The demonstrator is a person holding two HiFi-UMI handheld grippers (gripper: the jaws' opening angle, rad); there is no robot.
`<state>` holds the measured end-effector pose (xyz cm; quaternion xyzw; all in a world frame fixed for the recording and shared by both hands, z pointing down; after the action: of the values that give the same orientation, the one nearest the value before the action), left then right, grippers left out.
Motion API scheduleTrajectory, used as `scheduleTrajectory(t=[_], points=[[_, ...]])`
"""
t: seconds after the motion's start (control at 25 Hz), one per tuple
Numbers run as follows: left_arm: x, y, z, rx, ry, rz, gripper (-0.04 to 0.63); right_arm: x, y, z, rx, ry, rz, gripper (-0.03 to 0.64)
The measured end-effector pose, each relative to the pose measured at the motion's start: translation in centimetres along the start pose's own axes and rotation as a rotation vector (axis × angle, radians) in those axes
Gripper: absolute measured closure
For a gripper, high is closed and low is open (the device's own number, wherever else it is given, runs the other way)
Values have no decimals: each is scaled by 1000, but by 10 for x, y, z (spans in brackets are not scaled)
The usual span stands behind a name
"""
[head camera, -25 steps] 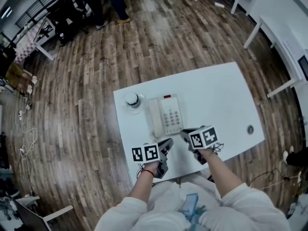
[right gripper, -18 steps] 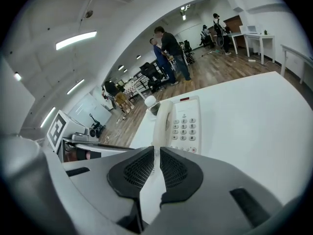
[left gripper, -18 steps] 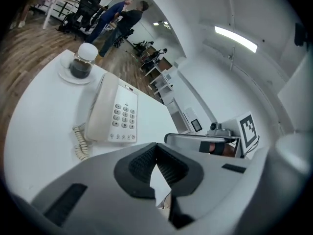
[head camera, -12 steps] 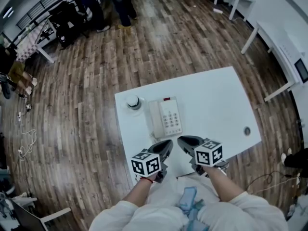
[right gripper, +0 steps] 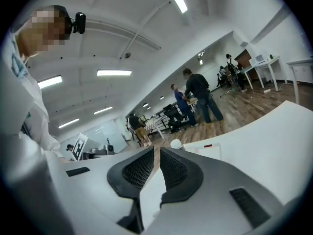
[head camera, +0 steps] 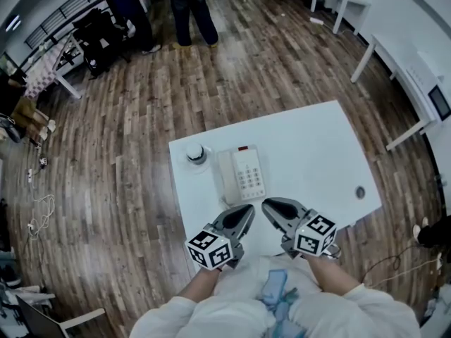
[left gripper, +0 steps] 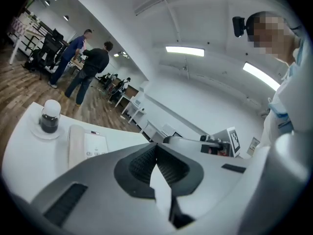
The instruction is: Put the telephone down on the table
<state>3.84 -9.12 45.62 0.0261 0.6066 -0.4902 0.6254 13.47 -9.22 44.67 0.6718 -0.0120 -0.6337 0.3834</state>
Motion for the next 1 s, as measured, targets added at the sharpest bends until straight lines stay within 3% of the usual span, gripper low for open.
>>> scheduleTrajectory(t=[0.44,0.84,1.0], points=[[24,35,-24,-89,155,143,595,24,-26,-15,50,110,-99,558],[61,75,-39,-160,281,351,594,57,-70,-15,120,136,-358,558],[66,78,-47,-159,314,354,594,65,-80,-14,125,150,-407,558]])
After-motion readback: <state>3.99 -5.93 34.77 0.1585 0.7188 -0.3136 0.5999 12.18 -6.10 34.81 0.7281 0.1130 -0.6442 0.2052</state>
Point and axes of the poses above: the fingertips, and each gripper's own axes: z forward along the fingers, y to its right, x out of its top, the point moved 4 cm from there along -z, backward along the fingers, and after that the axes turned 11 degrees about x, right-handed, at the moved point
